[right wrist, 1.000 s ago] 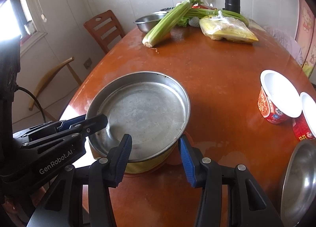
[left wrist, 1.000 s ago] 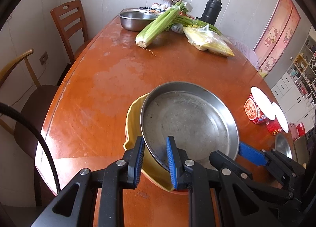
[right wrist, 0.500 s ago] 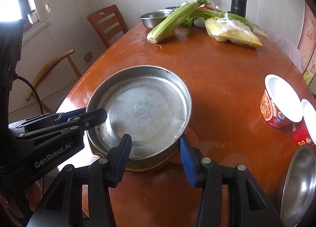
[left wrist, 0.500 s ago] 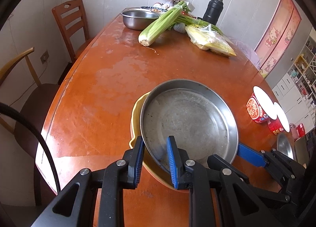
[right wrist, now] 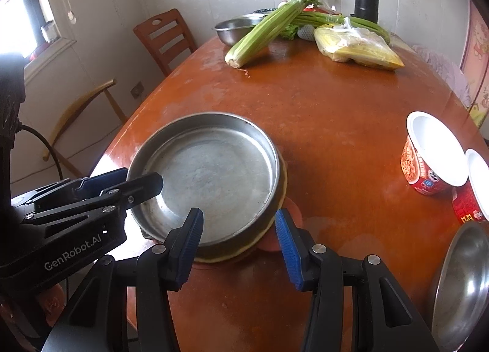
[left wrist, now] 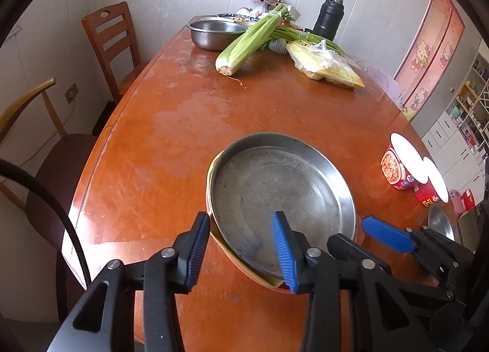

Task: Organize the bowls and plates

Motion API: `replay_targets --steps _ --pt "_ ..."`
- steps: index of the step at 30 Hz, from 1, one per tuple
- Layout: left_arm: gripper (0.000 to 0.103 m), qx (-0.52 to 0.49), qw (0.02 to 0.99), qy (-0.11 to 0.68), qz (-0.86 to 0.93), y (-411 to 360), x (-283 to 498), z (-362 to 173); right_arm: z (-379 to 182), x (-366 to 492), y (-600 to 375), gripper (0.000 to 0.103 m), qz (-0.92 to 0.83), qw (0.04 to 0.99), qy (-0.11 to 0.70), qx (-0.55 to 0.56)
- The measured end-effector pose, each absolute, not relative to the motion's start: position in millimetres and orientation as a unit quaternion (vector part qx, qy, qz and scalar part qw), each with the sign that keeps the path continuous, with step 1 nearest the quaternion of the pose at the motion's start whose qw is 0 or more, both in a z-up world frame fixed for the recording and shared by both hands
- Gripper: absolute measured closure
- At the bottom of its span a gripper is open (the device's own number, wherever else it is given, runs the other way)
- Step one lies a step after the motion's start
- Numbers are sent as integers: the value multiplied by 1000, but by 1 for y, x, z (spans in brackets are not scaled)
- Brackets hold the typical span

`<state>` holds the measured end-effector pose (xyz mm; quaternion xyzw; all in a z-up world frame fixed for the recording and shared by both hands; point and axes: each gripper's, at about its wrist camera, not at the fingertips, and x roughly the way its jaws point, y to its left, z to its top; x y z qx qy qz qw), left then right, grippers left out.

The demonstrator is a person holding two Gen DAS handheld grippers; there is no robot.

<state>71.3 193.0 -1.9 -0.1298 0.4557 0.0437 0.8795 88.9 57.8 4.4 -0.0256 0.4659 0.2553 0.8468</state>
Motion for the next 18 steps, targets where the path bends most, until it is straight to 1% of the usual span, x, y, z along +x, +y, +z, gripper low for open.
replay_targets --steps 6,10,14,18 --pt "60 -131 882 451 46 194 69 1 7 89 53 52 253 850 462 -18" --pt "58 -142 884 442 56 201 63 5 12 89 46 52 250 854 455 -12" --pt "54 -163 881 440 59 210 57 4 16 89 37 52 247 856 454 0" --pt "52 -205 869 446 54 218 52 -5 17 91 28 50 249 853 458 12"
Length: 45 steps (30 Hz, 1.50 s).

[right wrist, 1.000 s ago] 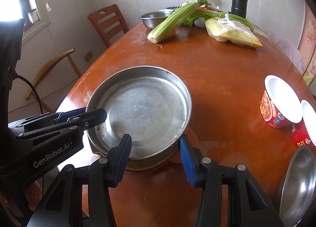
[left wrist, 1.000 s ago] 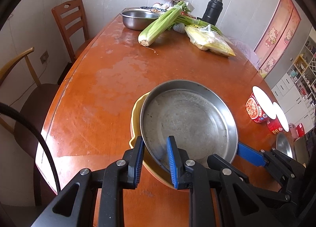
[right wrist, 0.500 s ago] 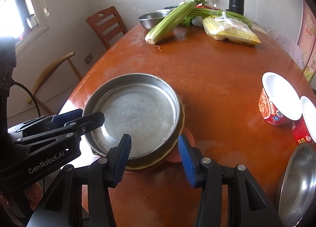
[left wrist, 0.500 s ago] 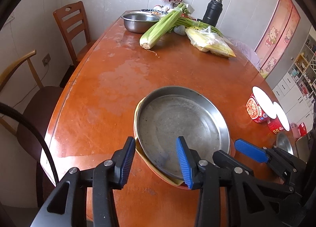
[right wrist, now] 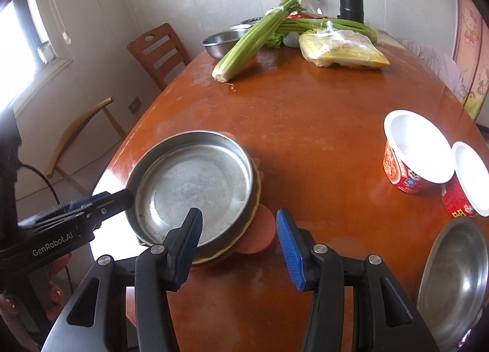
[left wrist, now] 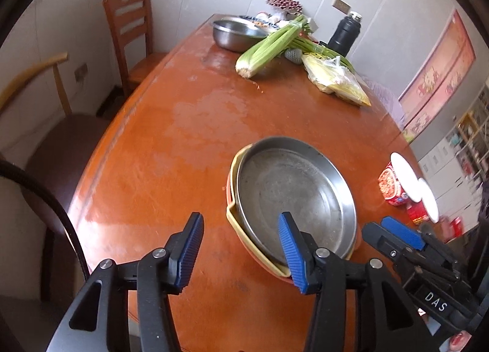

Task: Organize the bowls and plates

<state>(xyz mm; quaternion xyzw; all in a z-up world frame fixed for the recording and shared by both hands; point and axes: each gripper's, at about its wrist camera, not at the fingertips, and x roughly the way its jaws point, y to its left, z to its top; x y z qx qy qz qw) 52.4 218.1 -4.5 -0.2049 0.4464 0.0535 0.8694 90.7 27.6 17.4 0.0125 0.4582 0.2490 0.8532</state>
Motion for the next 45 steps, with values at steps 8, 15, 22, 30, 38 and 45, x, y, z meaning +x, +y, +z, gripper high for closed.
replay_targets --steps 8,15,22,30,38,45 --pt "49 -257 851 458 19 213 53 -18 15 94 19 48 250 849 465 25" --pt "49 -263 841 473 15 202 61 -28 5 94 27 48 263 838 479 7" --pt "49 -253 838 484 22 197 67 -35 -3 97 30 48 268 830 489 11" --pt "49 -245 835 492 22 190 77 -40 -11 106 29 46 272 824 497 24" --pt "49 -233 835 498 14 177 92 -40 -10 112 15 46 255 832 492 31" --pt "49 -217 837 503 9 161 105 -39 -12 119 1 46 243 837 488 39"
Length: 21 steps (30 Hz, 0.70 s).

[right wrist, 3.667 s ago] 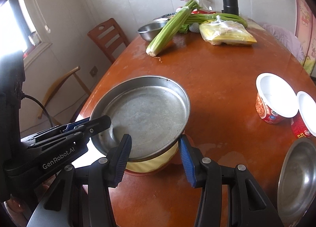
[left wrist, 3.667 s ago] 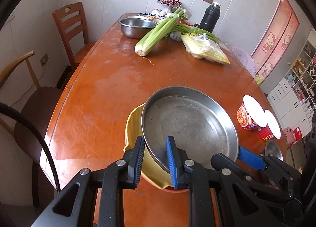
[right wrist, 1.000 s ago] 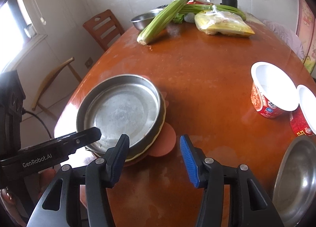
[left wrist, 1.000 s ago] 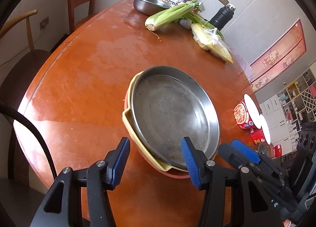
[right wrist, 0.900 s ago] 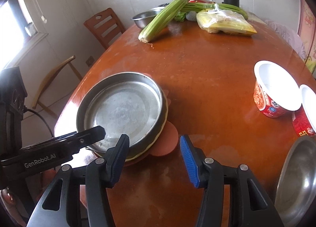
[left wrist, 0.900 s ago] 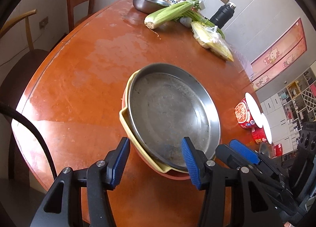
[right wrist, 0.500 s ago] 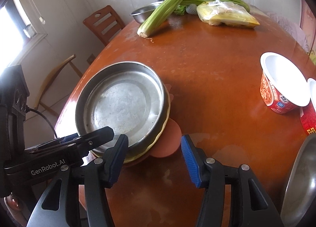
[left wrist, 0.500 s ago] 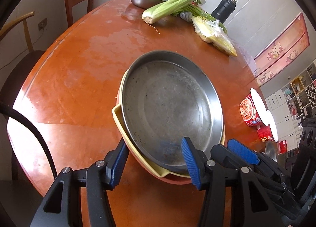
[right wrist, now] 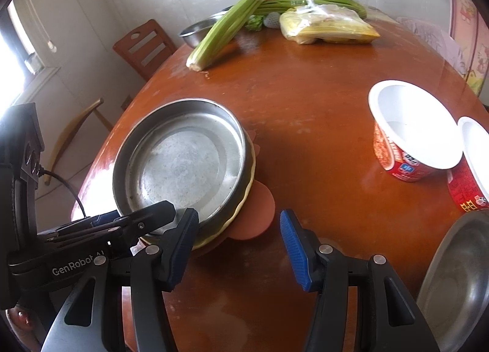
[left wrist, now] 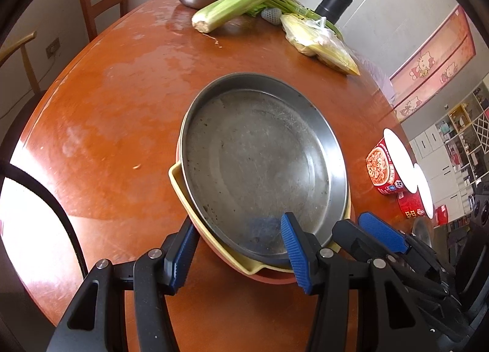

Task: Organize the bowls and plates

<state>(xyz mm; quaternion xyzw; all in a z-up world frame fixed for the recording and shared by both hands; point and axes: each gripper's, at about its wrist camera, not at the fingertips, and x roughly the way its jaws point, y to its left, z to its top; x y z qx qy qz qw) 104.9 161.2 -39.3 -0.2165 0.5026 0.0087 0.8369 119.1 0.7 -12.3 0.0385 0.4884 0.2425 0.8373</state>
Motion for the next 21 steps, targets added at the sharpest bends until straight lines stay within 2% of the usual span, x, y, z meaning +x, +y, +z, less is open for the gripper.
replay_targets --steps 21 --pt "48 -218 849 480 43 168 99 -31 -17 127 -14 45 243 844 475 49"
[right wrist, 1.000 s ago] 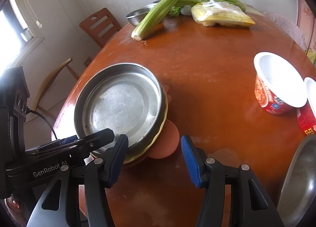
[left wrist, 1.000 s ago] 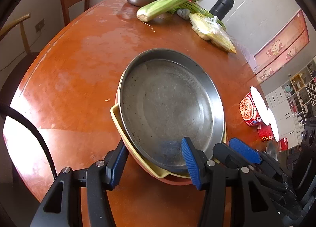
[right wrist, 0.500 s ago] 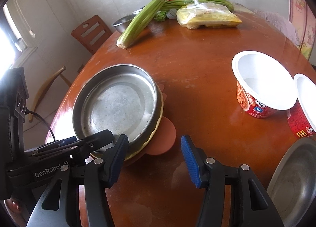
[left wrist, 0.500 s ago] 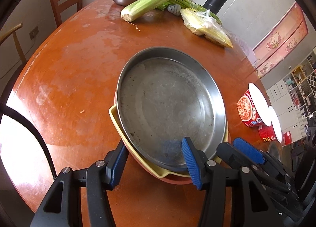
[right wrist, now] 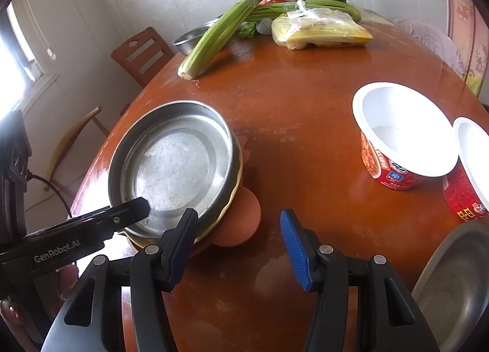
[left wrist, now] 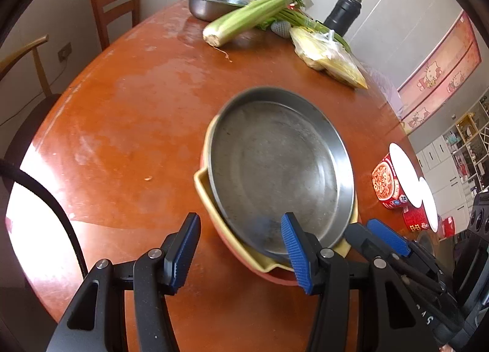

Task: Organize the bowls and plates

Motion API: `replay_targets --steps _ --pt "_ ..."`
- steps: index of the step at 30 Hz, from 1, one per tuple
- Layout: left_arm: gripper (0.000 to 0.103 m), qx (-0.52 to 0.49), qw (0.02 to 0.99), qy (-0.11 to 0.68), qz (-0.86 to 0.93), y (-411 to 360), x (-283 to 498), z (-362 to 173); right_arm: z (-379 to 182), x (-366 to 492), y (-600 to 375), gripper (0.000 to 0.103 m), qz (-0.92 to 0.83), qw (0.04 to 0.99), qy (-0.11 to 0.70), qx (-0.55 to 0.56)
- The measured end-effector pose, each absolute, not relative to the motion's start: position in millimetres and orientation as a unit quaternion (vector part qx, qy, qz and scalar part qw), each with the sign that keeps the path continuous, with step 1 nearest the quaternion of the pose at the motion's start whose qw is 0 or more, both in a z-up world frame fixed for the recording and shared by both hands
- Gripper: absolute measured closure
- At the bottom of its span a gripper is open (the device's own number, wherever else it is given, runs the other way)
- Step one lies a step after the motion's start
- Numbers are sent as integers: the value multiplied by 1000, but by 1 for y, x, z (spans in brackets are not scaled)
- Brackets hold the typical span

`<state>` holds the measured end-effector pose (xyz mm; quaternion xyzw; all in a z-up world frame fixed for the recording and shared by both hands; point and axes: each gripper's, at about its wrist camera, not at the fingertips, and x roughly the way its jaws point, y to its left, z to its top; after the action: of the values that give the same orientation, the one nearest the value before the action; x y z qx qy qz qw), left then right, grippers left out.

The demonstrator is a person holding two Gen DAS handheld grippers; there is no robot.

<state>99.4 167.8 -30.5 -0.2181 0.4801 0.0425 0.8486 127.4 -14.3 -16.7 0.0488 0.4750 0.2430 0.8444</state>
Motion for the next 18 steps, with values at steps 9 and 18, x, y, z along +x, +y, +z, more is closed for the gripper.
replay_targets --steps 9,18 --pt "48 -206 860 462 66 174 86 -19 -6 120 -18 44 242 857 453 46" --pt "48 -171 872 452 76 159 76 -2 12 107 -28 41 232 876 422 28"
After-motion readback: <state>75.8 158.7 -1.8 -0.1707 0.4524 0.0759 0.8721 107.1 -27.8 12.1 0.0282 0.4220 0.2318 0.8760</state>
